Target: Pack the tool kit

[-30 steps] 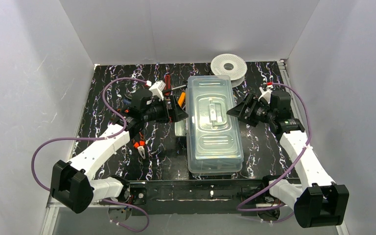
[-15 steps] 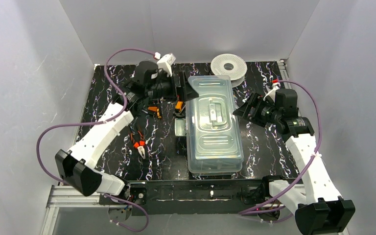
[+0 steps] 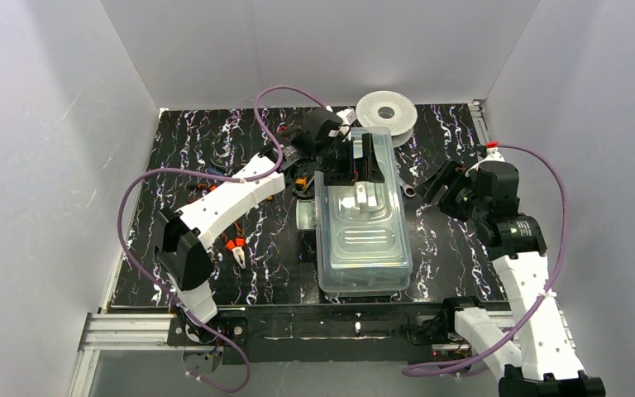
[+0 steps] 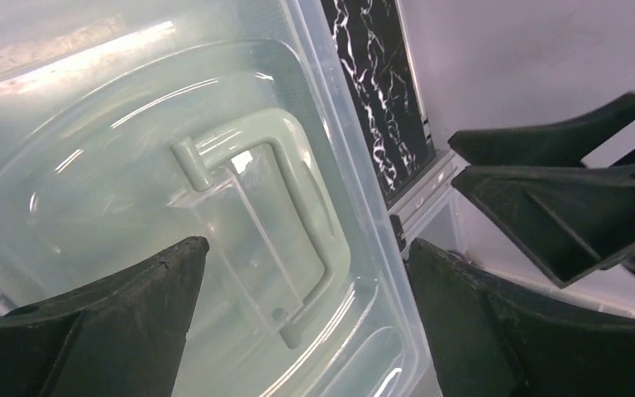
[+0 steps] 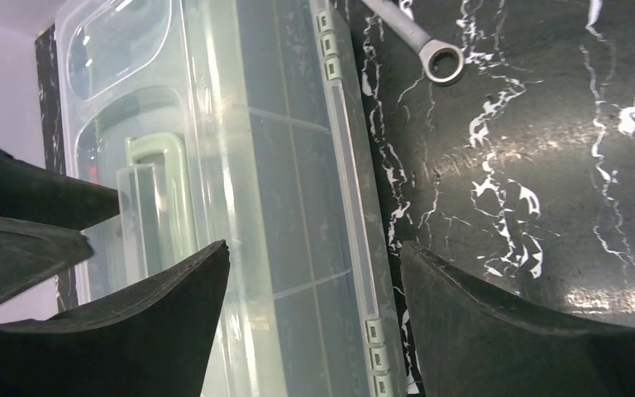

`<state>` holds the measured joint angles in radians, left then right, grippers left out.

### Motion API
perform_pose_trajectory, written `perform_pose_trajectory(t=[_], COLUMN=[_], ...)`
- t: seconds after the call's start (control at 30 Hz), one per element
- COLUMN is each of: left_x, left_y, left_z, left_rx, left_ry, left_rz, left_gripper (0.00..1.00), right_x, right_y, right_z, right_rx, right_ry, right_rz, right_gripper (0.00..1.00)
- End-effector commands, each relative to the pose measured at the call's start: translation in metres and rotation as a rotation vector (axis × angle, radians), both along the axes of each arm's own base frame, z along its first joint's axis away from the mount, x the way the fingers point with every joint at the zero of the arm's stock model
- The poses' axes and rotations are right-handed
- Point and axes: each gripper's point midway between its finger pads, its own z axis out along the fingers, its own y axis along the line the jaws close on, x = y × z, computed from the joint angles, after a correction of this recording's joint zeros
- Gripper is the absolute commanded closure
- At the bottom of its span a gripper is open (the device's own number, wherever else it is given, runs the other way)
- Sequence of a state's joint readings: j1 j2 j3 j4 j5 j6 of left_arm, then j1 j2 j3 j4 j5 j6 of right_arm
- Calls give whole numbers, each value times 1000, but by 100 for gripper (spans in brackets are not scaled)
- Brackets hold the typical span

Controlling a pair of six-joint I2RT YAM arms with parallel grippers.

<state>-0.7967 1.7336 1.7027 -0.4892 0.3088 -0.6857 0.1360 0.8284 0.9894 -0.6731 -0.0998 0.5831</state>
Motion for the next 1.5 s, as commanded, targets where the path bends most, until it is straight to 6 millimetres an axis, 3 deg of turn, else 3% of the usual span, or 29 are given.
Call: perform_pose_trajectory(t=[0.0, 0.1, 0.17, 0.33, 0.47, 0.73, 1.27, 1.37, 1.47], left_x=[-5, 4, 3, 12, 9, -1, -18, -18, -12], left_y=[-12, 3, 5, 7, -5, -29, -57, -65, -71], left_z=[17, -1, -5, 13, 33, 33, -24, -28, -7], left_rx=[-23, 86, 128, 160, 125, 100, 144, 67, -109], left_ry=[65, 121, 163, 55, 6, 25, 291, 350, 312], left_rz=[127, 319, 352, 400, 361, 295, 310, 285, 234], left_gripper=[7, 6, 6, 6, 6, 6, 7, 10, 15], right_x=[2, 0, 0, 0, 3, 1, -2, -3, -7], right_y=[-15, -15, -15, -16, -22, -26, -34, -27, 0], right_z=[17, 17, 15, 12, 9, 2, -1, -1, 4], right_rx=[-28, -21, -17, -22, -49, -65, -92, -77, -21], right_ry=[-58, -59, -60, -59, -60, -37, -29, -28, -55], right_rz=[-88, -94, -96, -94, -122, -139, -168, -129, 31], right_gripper=[17, 18, 18, 18, 18, 18, 17, 17, 17])
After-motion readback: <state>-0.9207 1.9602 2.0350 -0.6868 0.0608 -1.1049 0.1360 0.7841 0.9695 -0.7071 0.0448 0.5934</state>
